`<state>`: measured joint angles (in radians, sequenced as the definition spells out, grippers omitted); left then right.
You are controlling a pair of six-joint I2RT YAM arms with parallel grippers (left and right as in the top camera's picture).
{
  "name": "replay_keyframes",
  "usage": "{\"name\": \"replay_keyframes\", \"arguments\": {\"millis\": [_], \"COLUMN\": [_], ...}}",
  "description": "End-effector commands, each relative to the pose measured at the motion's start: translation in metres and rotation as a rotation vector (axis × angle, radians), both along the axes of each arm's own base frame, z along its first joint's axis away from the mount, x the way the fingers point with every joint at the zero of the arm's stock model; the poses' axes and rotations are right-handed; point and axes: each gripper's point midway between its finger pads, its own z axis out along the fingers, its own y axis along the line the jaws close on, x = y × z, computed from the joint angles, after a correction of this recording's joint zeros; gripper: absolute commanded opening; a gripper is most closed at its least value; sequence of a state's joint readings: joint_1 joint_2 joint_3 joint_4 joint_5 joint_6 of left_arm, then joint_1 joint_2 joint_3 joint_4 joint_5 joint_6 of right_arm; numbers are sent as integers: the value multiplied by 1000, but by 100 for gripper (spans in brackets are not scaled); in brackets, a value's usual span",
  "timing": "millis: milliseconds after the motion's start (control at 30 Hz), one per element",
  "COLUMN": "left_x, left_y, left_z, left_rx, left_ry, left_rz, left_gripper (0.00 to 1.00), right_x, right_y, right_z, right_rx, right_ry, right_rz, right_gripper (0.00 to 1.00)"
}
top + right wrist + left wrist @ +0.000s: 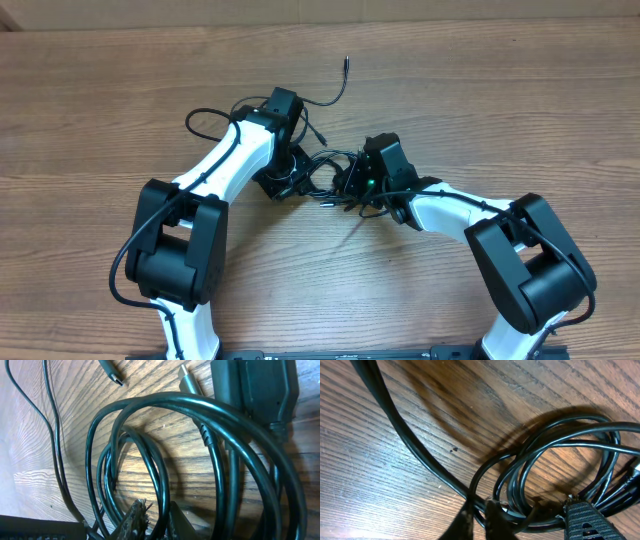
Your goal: Untangle cables
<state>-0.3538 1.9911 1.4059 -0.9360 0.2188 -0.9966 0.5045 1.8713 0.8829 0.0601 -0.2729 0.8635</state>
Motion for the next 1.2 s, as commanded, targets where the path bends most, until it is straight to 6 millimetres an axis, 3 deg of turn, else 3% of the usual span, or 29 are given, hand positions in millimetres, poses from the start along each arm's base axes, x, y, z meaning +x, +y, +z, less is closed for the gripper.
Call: {"name": "replay_keyframes", "arguments": {"millis": [0, 400, 700, 867, 1167], "left_x": [6, 6, 6, 6, 6], "left_y": [-2, -2, -2, -2, -2], "left_z": [9, 9, 9, 9, 9], "left_rx": [8, 8, 7, 7, 7], "left_ry": [-33, -34, -36, -36, -36], "left_rz": [6, 6, 6, 6, 6], "left_gripper": [5, 4, 4, 4, 4], "right_x": [6, 5, 3, 3, 4], "right_y": [3, 3, -5, -7, -13], "right_z": [5, 4, -3, -4, -8], "right_rx": [4, 0, -41, -51, -80], "right_ry": [-19, -12, 6, 9, 10], "right_rz": [3, 2, -20, -26, -50], "right_gripper": [13, 4, 4, 19, 17]}}
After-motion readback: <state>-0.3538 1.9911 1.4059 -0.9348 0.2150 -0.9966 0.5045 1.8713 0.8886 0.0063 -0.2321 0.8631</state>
